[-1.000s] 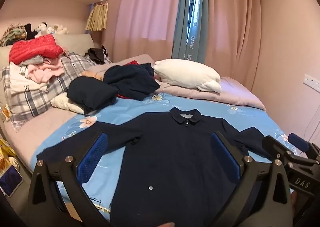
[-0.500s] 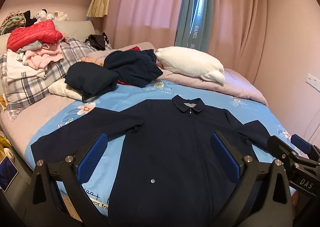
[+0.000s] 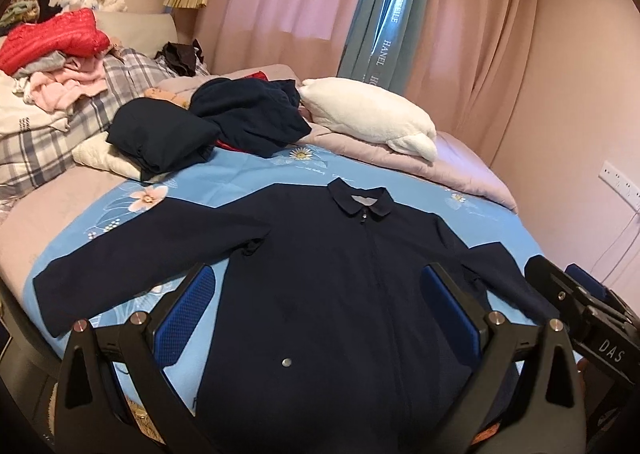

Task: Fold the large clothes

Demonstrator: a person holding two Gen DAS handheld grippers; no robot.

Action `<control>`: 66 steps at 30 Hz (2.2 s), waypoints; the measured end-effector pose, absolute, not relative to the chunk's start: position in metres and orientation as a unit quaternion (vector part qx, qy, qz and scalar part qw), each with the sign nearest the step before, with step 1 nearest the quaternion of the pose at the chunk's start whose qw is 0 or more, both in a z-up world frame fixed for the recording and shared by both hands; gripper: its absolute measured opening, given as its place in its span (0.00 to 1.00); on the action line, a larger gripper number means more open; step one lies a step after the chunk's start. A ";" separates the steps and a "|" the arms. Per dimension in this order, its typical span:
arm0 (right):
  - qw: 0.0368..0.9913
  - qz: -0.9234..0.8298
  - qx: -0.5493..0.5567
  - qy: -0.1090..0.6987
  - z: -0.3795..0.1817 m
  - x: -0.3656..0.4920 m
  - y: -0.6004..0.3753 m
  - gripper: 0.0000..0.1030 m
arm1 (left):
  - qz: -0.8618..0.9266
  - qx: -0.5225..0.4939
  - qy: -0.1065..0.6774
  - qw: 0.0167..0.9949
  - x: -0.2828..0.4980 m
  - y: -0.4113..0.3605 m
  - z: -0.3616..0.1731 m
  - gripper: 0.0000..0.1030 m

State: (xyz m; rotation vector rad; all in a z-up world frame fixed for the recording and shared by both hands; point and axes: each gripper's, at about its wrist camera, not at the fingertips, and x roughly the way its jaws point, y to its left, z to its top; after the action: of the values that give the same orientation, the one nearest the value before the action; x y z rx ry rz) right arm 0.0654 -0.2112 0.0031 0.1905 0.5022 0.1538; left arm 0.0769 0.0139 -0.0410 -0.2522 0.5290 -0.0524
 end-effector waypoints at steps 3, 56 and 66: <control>0.961 0.068 0.098 0.248 0.008 0.070 -0.215 0.99 | -0.037 -0.124 0.266 0.955 0.087 0.013 -0.037 1.00; 0.950 0.010 0.113 0.292 0.007 0.123 -0.243 0.99 | -0.052 -0.102 0.317 0.942 0.147 0.002 -0.036 0.99; 0.951 0.008 0.112 0.290 0.009 0.120 -0.245 0.99 | -0.048 -0.109 0.322 0.939 0.141 0.007 -0.039 0.99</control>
State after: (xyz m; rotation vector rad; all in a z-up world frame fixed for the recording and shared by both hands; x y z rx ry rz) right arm 0.1203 -0.2454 0.0089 0.2283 0.5887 0.0159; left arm 0.1415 0.0067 -0.0389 -0.2216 0.6577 -0.0984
